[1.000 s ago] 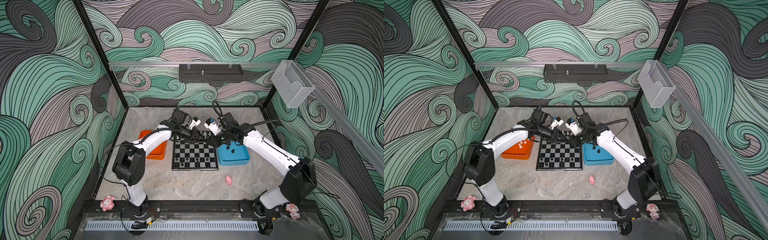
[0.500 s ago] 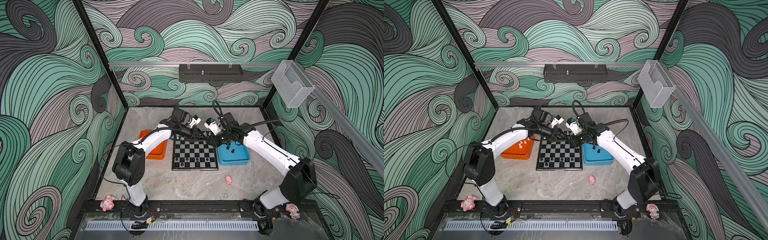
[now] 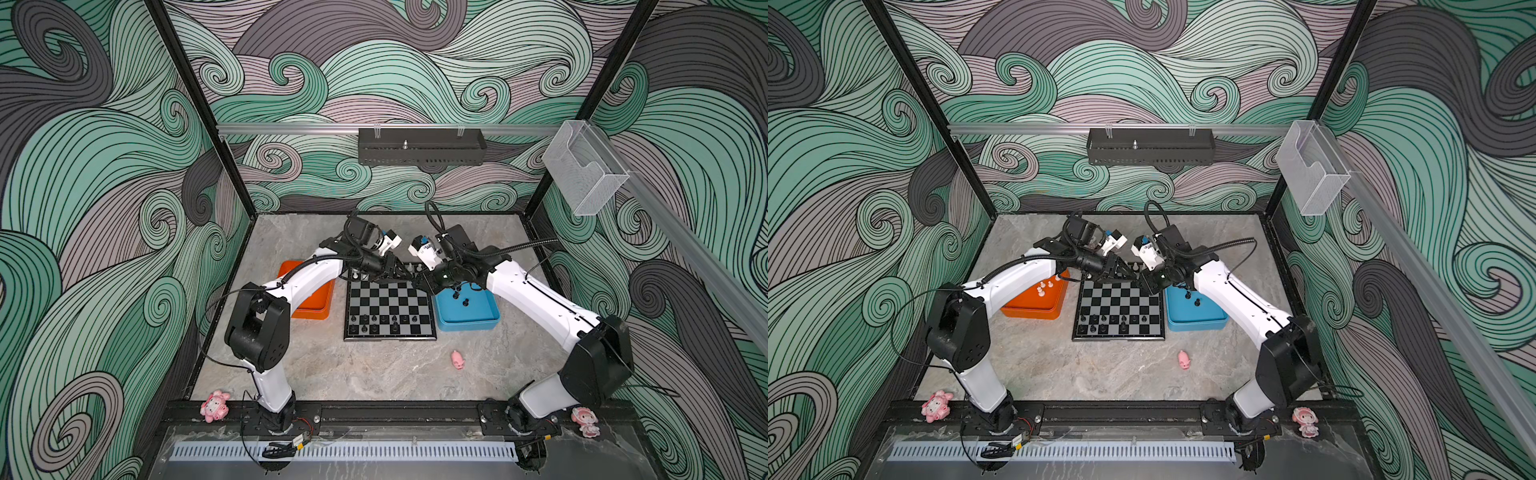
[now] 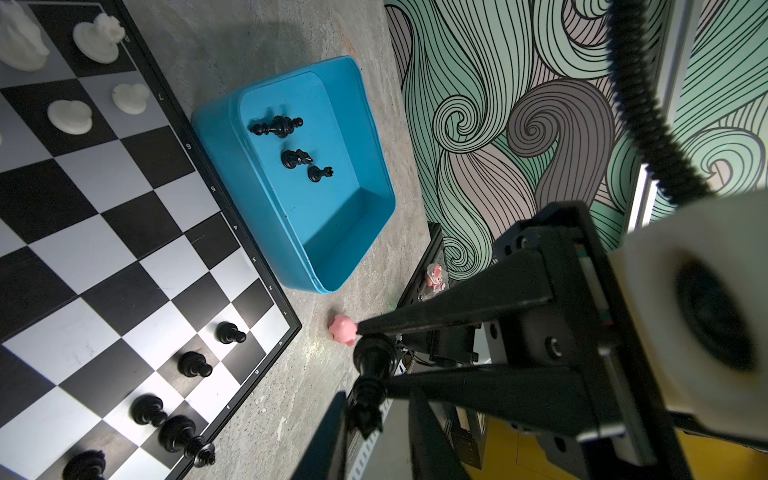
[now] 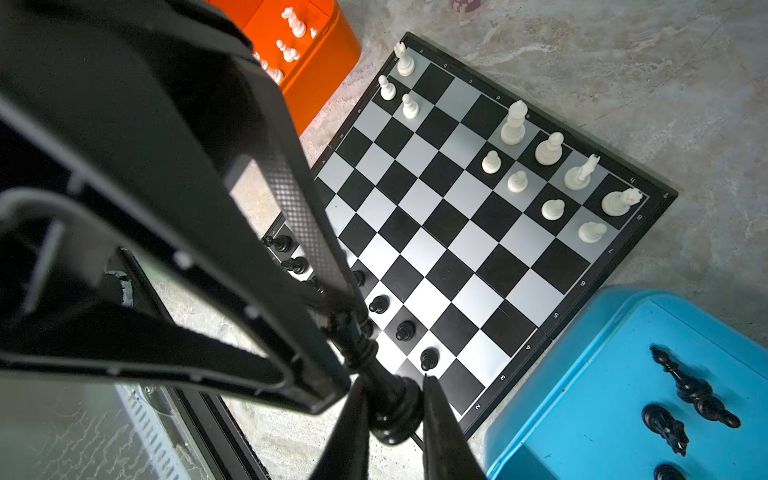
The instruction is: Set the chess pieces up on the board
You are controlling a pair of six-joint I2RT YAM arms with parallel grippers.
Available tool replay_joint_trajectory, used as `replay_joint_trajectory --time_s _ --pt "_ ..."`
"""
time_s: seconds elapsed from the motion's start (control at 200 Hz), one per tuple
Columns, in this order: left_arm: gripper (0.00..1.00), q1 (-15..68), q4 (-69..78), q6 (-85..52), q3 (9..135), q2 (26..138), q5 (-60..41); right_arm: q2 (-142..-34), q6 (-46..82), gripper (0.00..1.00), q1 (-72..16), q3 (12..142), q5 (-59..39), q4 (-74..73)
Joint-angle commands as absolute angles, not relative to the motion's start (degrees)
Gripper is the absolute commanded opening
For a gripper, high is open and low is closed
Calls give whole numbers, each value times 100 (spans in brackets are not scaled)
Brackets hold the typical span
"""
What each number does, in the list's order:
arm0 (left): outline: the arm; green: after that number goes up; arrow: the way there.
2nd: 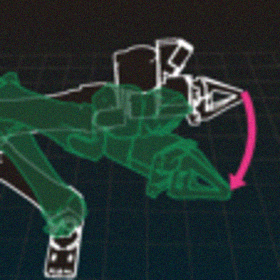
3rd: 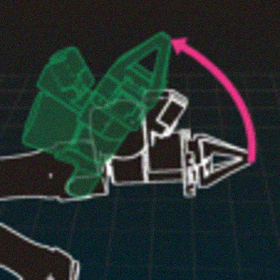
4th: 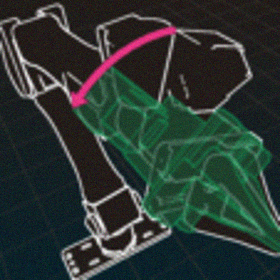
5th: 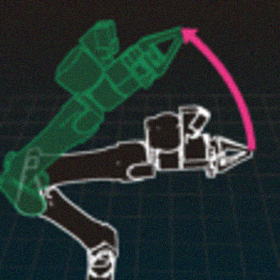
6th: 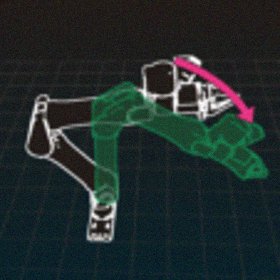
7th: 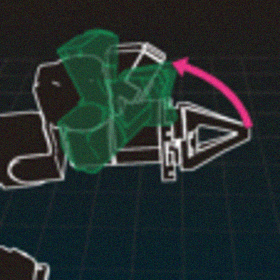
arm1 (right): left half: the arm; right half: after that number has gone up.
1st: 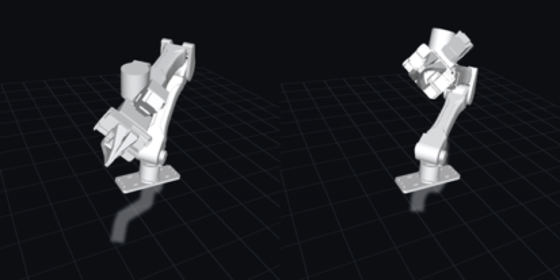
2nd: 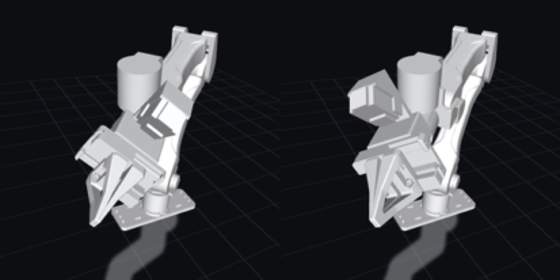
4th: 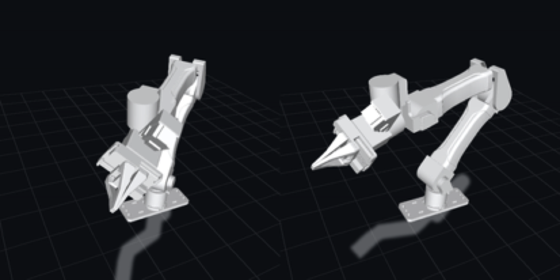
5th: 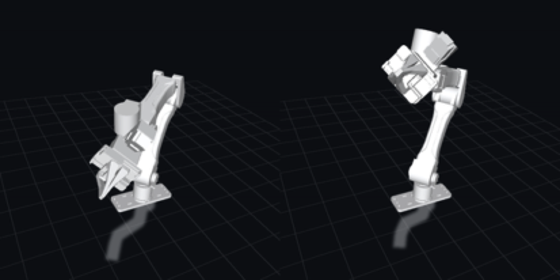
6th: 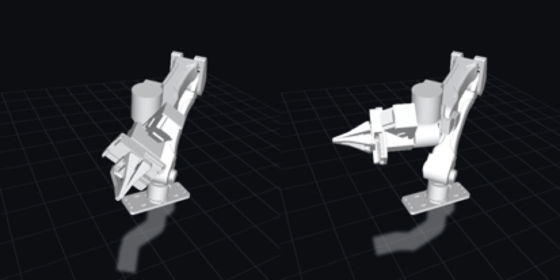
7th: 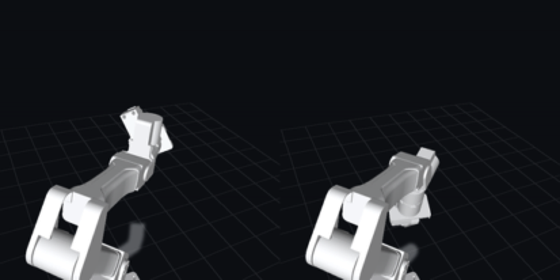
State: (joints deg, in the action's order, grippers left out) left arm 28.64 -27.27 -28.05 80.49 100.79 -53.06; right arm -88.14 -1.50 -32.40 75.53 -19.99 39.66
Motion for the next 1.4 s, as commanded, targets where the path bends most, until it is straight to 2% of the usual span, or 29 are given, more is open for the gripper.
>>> replay_joint_trajectory --time_s 0.0,0.215,0.54,1.006,1.396 --pt "29 2856 -2645 -2821 8206 10151 -5361 -8735 -193 21 -3249 7611 -2083 3965" --pt "28 2856 -2628 -2830 8208 10168 -5354 -8739 -180 21 -3252 7611 -2118 3960" --pt "19 2856 -2602 -2856 8213 10193 -5353 -8725 -209 21 -3246 7587 -2136 3961" --pt "8 2856 -2592 -2884 8202 10160 -5352 -8707 -229 27 -3251 7550 -2066 3952" --pt "7 2730 -3061 -2524 8339 10086 -5068 -8533 -237 51 -3213 7477 -2037 3953"
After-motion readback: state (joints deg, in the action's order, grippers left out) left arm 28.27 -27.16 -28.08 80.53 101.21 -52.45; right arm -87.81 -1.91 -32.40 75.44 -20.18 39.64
